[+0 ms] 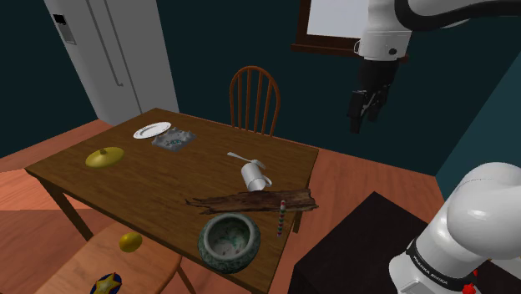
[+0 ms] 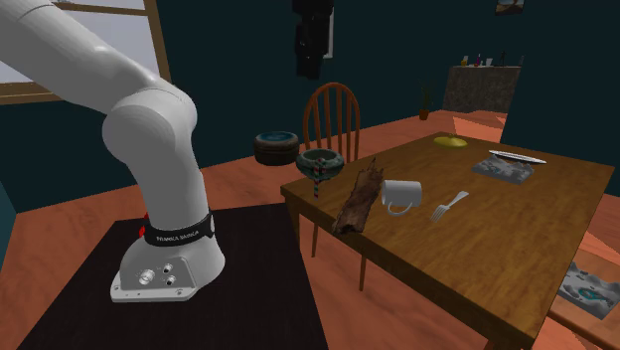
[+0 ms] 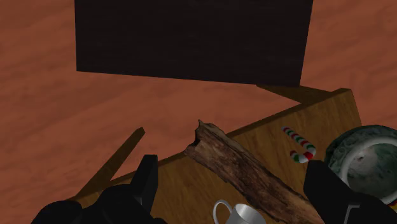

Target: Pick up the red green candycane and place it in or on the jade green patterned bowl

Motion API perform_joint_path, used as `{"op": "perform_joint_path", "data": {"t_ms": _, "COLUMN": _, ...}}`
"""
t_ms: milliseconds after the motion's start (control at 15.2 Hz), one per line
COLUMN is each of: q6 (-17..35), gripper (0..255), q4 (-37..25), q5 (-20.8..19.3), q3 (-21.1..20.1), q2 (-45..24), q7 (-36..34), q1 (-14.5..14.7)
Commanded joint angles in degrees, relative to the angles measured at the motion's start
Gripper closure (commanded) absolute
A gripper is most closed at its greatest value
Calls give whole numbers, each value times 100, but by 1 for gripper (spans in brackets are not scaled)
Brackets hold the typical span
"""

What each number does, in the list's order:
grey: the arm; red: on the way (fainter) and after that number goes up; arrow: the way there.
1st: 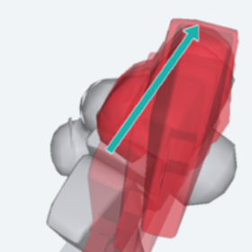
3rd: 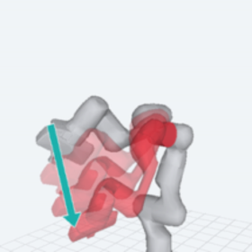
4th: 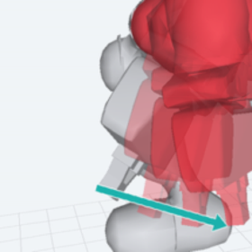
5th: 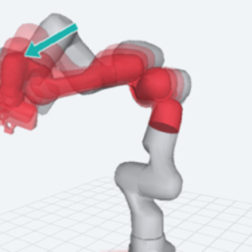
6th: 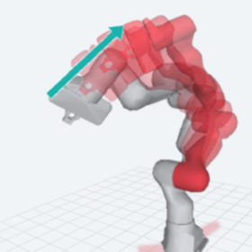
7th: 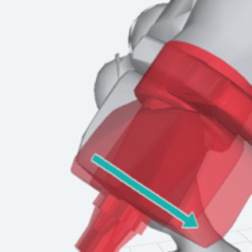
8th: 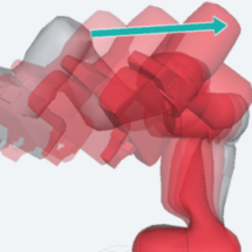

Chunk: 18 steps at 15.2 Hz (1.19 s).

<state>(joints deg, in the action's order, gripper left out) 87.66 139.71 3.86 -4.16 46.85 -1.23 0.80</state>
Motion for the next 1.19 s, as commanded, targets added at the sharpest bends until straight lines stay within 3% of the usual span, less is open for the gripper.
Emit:
{"op": "perform_joint_path", "data": {"t_ms": 0, "q6": 0, "gripper": 0, "q4": 0, "q5": 0, "q3": 0, "q2": 0, "q7": 0, "q1": 0}}
{"op": "perform_joint_path", "data": {"t_ms": 594, "q6": 2062, "gripper": 0, "q4": 1288, "q5": 843, "q3": -7, "q2": -498, "q7": 420, "q1": 449}}
{"op": "perform_joint_path", "data": {"t_ms": 1122, "q6": 4077, "gripper": 0, "q4": 1821, "q5": 1921, "q3": -43, "q2": -1736, "q7": 1142, "q1": 1113}}
